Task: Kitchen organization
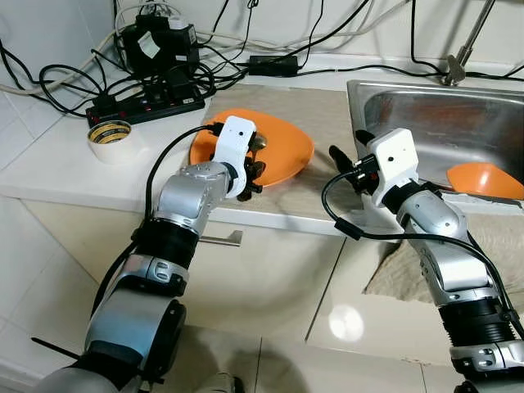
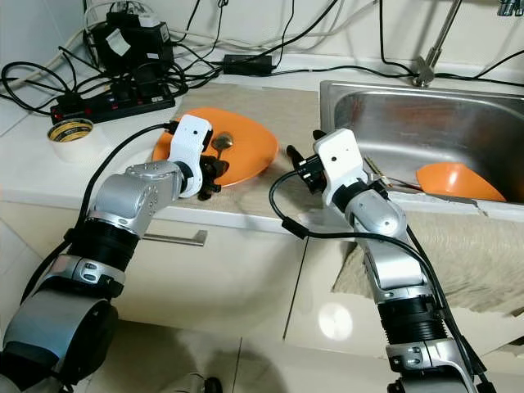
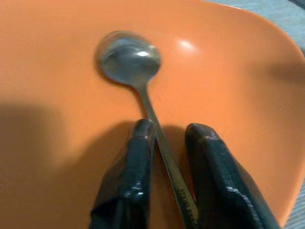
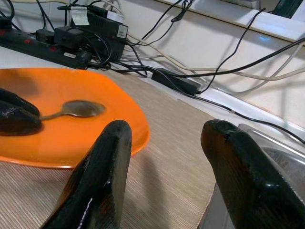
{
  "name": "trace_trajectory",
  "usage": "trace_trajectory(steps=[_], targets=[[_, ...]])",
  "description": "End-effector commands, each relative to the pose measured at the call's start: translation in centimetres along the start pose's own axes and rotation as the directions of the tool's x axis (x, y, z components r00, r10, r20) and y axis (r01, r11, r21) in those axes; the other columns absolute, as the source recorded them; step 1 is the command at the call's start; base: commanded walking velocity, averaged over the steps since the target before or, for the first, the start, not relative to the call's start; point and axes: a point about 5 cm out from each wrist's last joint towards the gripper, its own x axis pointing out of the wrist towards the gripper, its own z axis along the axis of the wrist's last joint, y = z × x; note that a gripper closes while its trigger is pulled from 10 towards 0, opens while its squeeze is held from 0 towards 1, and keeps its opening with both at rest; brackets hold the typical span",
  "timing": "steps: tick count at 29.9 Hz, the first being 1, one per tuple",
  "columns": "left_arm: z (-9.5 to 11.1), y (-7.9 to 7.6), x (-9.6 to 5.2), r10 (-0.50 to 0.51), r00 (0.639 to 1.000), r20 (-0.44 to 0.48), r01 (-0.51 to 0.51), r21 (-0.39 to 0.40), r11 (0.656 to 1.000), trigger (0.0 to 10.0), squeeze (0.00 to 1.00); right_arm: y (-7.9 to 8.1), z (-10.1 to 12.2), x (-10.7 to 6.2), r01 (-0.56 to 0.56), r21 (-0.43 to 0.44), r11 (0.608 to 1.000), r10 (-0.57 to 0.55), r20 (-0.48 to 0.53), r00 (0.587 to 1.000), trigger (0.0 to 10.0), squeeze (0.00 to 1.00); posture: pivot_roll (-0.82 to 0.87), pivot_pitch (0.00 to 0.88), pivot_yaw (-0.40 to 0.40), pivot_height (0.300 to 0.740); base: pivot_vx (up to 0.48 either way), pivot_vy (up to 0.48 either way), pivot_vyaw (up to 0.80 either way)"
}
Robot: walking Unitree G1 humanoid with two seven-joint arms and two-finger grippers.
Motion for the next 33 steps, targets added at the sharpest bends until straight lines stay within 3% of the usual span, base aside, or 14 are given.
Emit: trace_trajectory(steps=[1,8,10,13,19,28,29,30,33], targets=[[-3.2,0.3,0.4,0.01,0.99,-0.14,-0.01,0.001,1.0,0.0,0.0,0.0,0.5,0.0,0.0,-0.007,1.0,0.0,0.013,1.0,10.0,0.0,0.03,0.0,0.037,0.74,0.0,0.0,0.0],[-3.0,0.5,0.4,0.016,0.992,-0.123,-0.014,0.022,1.0,0.0,0.0,-0.1,0.5,0.1,0.002,-0.004,1.0,-0.002,0.013,1.0,10.0,0.0,0.03,0.0,0.037,0.74,0.0,0.0,0.0],[-1.8,0.6,0.3,0.02,0.998,-0.054,-0.02,0.004,1.0,0.0,0.0,-0.1,0.5,0.1,0.003,-0.002,1.0,-0.003,0.013,1.0,10.0,0.0,0.03,0.0,0.035,0.74,0.0,0.0,0.0],[-1.4,0.6,0.3,0.022,0.999,-0.024,-0.022,-0.002,1.0,0.0,0.0,-0.1,0.5,0.1,0.002,-0.001,1.0,-0.002,0.013,1.0,10.0,0.0,0.03,0.0,0.035,0.74,0.0,0.0,0.0],[2.2,0.8,-0.8,0.062,0.983,0.174,-0.063,0.003,0.998,0.0,0.0,-0.1,0.4,0.2,0.0,-0.003,1.0,0.0,0.007,1.0,10.0,0.0,0.03,0.0,0.03,0.74,0.0,0.0,0.0],[2.2,0.8,-0.8,0.062,0.983,0.174,-0.063,0.003,0.998,0.0,0.0,-0.1,0.4,0.2,0.0,-0.003,1.0,0.0,0.007,1.0,10.0,0.0,0.03,0.0,0.03,0.74,0.0,0.0,0.0],[2.5,0.8,-0.9,0.06,0.981,0.185,-0.062,0.002,0.998,0.0,0.0,-0.1,0.4,0.2,0.0,-0.003,1.0,0.0,0.007,1.0,10.0,0.0,0.03,0.0,0.03,0.74,0.0,0.0,0.0],[3.4,0.9,-1.6,0.064,0.965,0.255,-0.067,0.003,0.998,0.0,0.0,0.2,0.3,0.3,0.008,0.027,1.0,-0.008,0.005,1.0,10.0,0.0,0.04,0.0,0.026,0.74,0.0,0.0,0.0],[4.0,0.9,-2.1,0.068,0.95,0.304,-0.072,0.001,0.997,0.0,0.0,0.2,0.3,0.4,0.015,0.044,0.999,-0.015,0.005,1.0,10.0,0.0,0.04,0.0,0.025,0.74,0.0,0.0,0.0]])
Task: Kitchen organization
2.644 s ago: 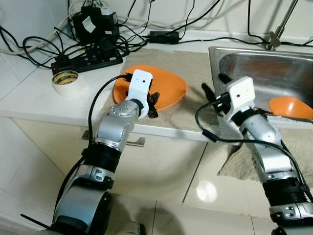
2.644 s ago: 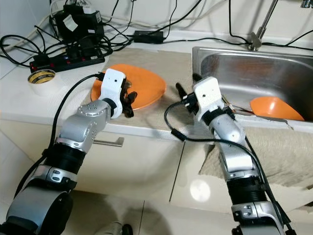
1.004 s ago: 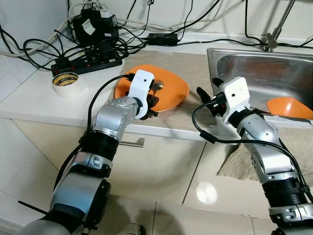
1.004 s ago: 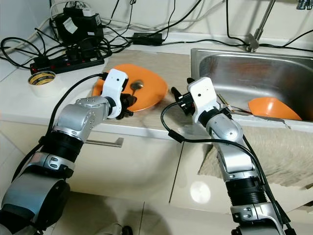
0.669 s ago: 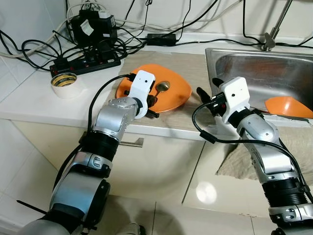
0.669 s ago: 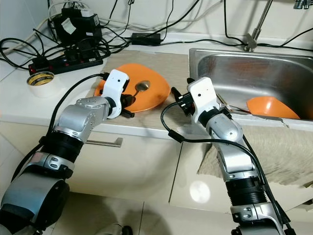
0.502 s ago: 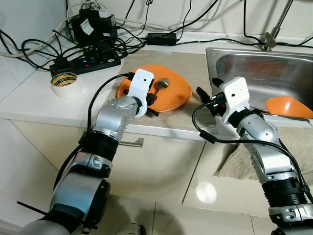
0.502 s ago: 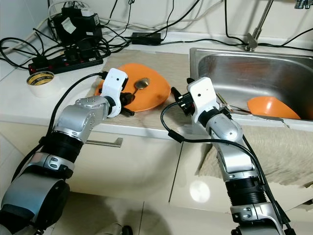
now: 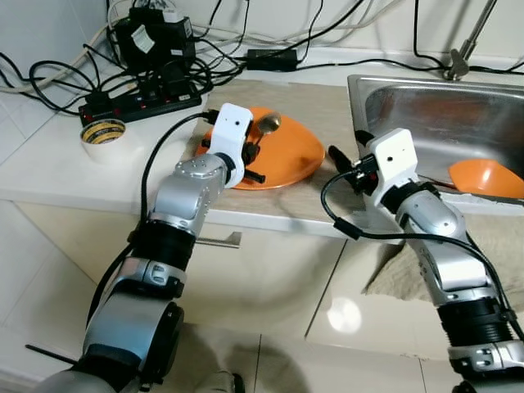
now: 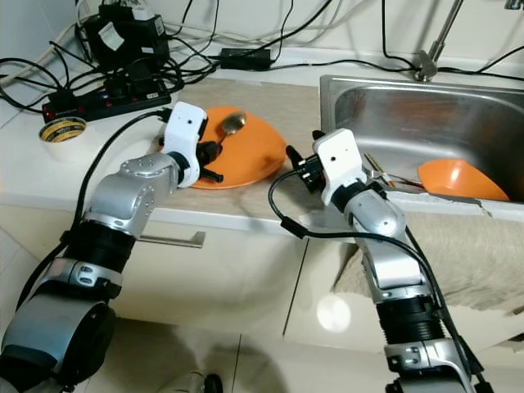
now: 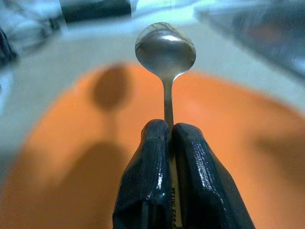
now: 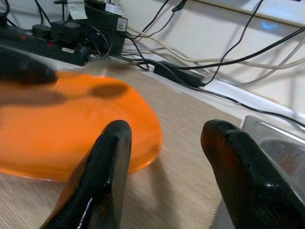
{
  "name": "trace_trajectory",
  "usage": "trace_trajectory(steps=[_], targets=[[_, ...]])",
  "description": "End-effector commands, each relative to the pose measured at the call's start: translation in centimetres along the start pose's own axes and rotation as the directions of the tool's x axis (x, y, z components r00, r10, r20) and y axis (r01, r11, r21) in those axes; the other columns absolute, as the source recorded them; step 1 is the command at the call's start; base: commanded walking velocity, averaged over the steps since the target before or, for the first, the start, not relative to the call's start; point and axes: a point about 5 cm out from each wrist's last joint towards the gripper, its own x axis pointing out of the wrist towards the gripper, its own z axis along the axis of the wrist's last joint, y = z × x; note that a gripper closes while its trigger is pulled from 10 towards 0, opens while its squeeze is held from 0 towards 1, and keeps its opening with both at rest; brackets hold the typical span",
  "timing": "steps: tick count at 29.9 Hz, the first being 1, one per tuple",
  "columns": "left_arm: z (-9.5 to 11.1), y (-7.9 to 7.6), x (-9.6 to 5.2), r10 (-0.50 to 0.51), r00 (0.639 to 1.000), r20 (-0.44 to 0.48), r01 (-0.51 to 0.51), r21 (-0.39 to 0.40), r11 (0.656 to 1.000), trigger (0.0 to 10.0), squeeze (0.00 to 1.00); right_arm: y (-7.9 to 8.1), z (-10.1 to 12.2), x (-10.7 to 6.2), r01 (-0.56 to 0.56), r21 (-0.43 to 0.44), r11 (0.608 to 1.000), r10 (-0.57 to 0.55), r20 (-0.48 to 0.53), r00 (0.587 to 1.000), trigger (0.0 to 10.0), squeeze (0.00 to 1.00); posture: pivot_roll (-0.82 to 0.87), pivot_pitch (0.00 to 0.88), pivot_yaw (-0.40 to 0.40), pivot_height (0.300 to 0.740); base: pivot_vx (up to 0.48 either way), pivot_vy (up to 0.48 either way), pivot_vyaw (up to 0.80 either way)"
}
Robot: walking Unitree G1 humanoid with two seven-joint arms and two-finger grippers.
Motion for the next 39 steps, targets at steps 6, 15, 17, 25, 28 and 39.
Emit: trace_trajectory(steps=[6,15,17,25,28,39], targets=[[1.2,0.1,-0.5,-0.006,0.994,0.106,0.008,-0.022,1.0,0.0,0.0,-0.7,0.4,0.5,0.048,0.1,0.994,-0.048,-0.004,0.999,10.0,0.0,0.04,0.0,0.025,0.74,0.0,0.0,0.0],[1.1,-0.4,-0.9,-0.042,0.986,0.16,0.047,-0.026,0.999,0.0,0.0,-0.9,1.1,1.5,0.084,0.364,0.927,-0.091,0.004,0.996,10.0,0.0,0.04,0.0,0.022,0.74,0.0,0.0,0.0],[1.0,-0.4,-0.9,-0.043,0.986,0.16,0.048,-0.031,0.998,0.0,0.0,-0.9,1.3,1.8,0.088,0.423,0.902,-0.1,0.007,0.995,10.0,0.0,0.04,0.0,0.02,0.74,0.0,0.0,0.0],[1.2,-1.3,-1.1,-0.08,0.977,0.2,0.09,-0.041,0.995,0.0,0.0,0.7,1.7,3.2,0.066,0.576,0.815,-0.08,0.0,0.997,10.0,0.0,0.04,0.0,0.019,0.74,0.0,0.0,0.0],[1.6,-1.9,-1.2,-0.101,0.969,0.226,0.114,-0.045,0.992,0.0,0.0,1.0,1.7,3.6,0.06,0.589,0.806,-0.071,-0.004,0.997,10.0,0.0,0.04,0.0,0.02,0.74,0.0,0.0,0.0],[2.3,-4.0,-1.9,-0.174,0.935,0.31,0.194,-0.036,0.98,0.0,0.0,2.6,1.6,5.3,0.032,0.607,0.794,-0.01,-0.04,0.999,10.0,1.0,0.05,0.0,0.009,0.74,0.0,0.0,0.0]])
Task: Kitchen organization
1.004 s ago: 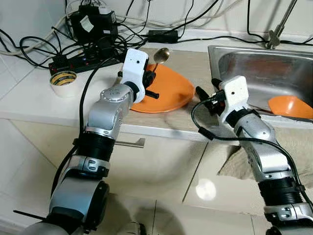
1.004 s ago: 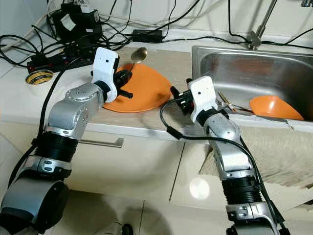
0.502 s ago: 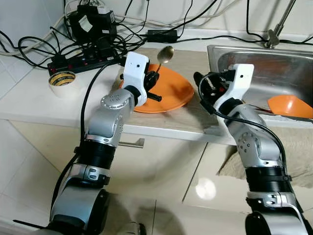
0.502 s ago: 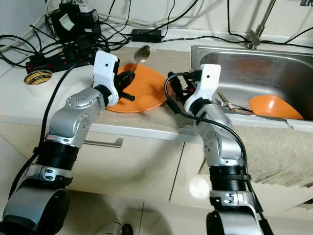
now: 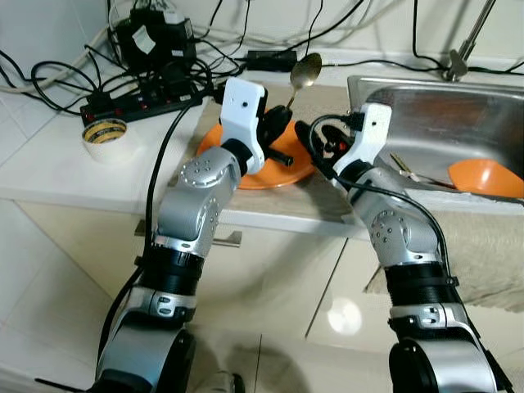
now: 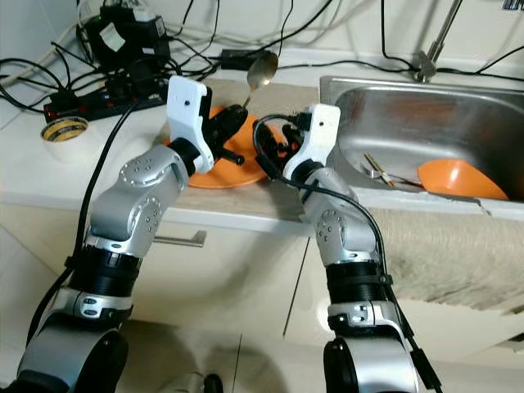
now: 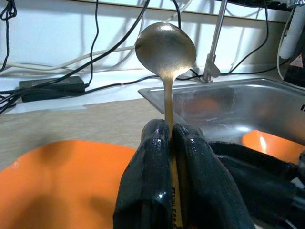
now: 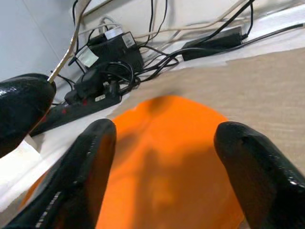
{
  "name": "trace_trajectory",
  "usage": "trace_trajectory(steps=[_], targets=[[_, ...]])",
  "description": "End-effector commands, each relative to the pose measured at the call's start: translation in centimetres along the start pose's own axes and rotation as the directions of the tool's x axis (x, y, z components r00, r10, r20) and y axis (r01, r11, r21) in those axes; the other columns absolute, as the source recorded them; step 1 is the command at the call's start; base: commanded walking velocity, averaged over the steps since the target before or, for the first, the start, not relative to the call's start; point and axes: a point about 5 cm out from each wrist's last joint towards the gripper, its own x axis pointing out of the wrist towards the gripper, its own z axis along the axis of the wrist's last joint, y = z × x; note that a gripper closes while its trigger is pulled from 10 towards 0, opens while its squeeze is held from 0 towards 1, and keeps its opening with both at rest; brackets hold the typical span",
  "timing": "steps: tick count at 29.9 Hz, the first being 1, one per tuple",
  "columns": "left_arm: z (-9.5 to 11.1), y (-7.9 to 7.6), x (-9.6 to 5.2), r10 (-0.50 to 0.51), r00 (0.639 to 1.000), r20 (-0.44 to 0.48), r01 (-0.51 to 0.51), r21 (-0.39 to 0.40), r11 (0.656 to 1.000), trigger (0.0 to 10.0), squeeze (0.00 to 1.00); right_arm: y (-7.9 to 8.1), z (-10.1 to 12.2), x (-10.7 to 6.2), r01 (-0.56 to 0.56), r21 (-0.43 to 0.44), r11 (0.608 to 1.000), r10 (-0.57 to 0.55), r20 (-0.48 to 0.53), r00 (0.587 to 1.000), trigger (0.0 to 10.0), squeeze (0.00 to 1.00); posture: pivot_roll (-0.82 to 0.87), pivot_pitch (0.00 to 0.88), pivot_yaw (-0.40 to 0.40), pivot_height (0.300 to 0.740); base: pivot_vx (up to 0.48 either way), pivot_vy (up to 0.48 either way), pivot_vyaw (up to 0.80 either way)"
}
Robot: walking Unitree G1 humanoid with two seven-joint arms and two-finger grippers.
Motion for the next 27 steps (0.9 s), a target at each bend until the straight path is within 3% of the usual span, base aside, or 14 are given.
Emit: trace_trajectory(steps=[1,6,7,8,27], targets=[[0.4,-0.5,-0.1,-0.025,0.999,0.024,0.025,0.011,1.0,0.0,0.0,0.3,0.4,0.3,-0.009,-0.022,1.0,0.009,-0.003,1.0,10.0,1.0,0.05,0.0,0.009,0.74,0.0,0.0,0.0],[0.0,-0.4,-0.1,-0.017,1.0,0.011,0.016,0.023,1.0,0.0,0.0,0.5,1.1,0.5,-0.014,-0.032,0.999,0.015,0.012,1.0,10.0,1.0,0.05,0.0,0.01,0.74,0.0,0.0,0.0],[-0.1,-0.3,-0.1,-0.015,1.0,0.008,0.015,0.026,1.0,0.0,0.0,0.5,1.2,0.5,-0.014,-0.025,1.0,0.014,0.014,1.0,10.0,0.59,0.05,0.0,0.011,0.74,0.0,0.0,0.0],[-0.1,-0.2,-0.1,-0.014,1.0,0.007,0.014,0.034,0.999,0.0,0.0,0.5,1.4,0.5,-0.015,-0.02,1.0,0.015,0.018,1.0,10.0,0.0,0.05,0.0,0.011,0.74,0.0,0.0,0.0],[-0.4,-1.6,0.0,-0.077,0.997,0.024,0.075,0.098,0.992,0.0,0.0,0.8,3.0,1.2,-0.027,0.067,0.997,0.022,0.066,0.998,10.0,0.0,0.04,0.0,0.014,0.74,0.0,0.0,0.0]])
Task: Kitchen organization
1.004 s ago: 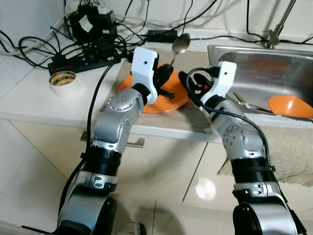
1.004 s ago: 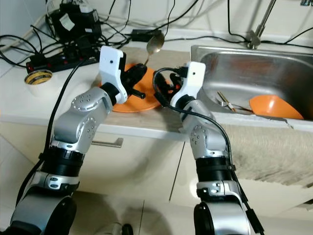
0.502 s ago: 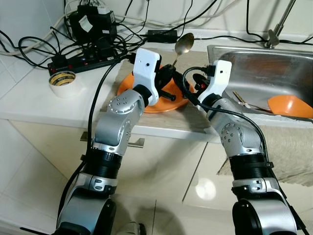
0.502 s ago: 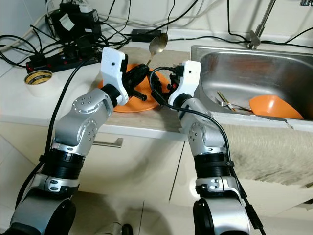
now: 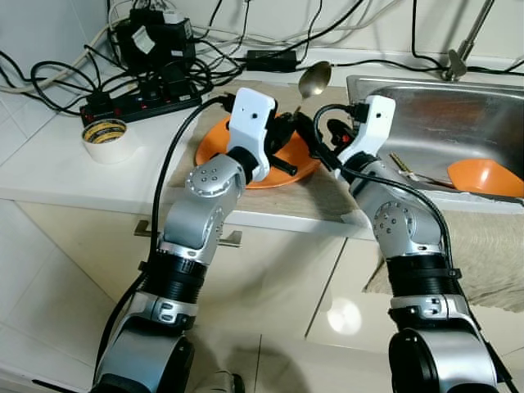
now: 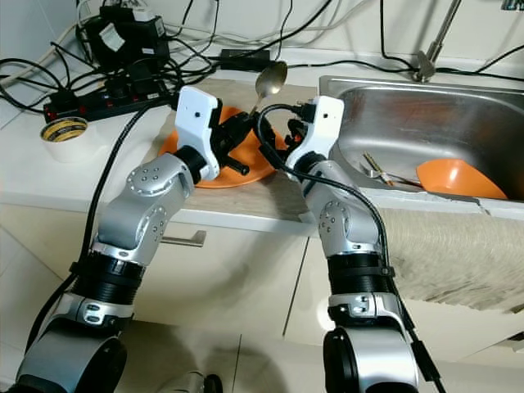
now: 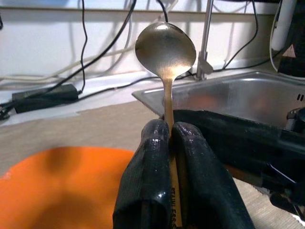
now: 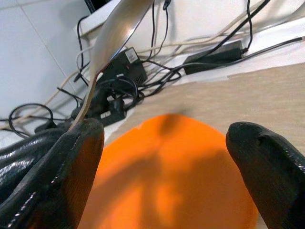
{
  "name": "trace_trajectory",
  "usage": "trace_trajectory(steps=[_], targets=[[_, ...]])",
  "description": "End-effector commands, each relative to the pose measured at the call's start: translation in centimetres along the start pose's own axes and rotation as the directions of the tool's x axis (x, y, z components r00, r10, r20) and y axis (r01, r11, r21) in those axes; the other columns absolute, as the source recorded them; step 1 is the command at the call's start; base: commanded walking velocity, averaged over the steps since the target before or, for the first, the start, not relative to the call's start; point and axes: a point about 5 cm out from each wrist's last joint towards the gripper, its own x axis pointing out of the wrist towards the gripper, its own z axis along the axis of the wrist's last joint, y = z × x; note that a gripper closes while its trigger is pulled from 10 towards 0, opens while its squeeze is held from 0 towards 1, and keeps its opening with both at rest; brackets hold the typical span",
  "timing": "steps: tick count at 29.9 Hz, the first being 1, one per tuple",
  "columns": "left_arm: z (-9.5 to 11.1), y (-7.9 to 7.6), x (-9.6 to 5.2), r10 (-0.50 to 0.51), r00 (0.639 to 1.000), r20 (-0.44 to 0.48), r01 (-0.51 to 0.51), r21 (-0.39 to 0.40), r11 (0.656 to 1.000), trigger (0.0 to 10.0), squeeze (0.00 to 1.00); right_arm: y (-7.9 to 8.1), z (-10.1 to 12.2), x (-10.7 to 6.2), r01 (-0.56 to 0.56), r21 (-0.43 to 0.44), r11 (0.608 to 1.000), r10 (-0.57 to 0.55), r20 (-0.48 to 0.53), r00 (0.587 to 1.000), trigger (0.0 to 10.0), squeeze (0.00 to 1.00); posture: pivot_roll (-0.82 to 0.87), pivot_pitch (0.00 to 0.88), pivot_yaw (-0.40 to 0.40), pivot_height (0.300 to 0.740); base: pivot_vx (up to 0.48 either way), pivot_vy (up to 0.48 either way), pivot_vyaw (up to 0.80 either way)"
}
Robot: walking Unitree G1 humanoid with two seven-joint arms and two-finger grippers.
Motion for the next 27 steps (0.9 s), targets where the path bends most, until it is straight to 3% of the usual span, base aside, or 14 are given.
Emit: trace_trajectory(steps=[1,14,22,27], targets=[[0.2,-0.7,0.0,-0.042,0.999,0.008,0.042,0.024,0.999,0.0,0.0,0.6,0.9,0.5,-0.017,0.027,0.999,0.017,0.028,0.999,10.0,0.0,0.04,0.0,0.013,0.74,0.0,0.0,0.0],[-0.1,-1.1,-0.2,-0.053,0.999,0.003,0.053,0.032,0.998,0.0,0.0,1.8,1.4,0.9,-0.073,0.042,0.996,0.071,0.033,0.997,10.0,0.0,0.05,0.0,0.009,0.74,0.0,0.0,0.0],[0.3,1.7,0.4,0.075,0.997,-0.011,-0.074,0.011,0.997,0.0,0.0,1.4,0.5,0.4,-0.071,0.017,0.997,0.071,-0.014,0.997,10.0,0.0,0.04,0.0,0.011,0.74,0.0,0.0,0.0],[0.9,2.6,0.8,0.104,0.995,-0.004,-0.104,0.019,0.994,0.0,0.0,1.3,0.2,0.3,-0.069,0.013,0.998,0.069,-0.024,0.997,10.0,0.0,0.04,0.0,0.012,0.74,0.0,0.0,0.0]])
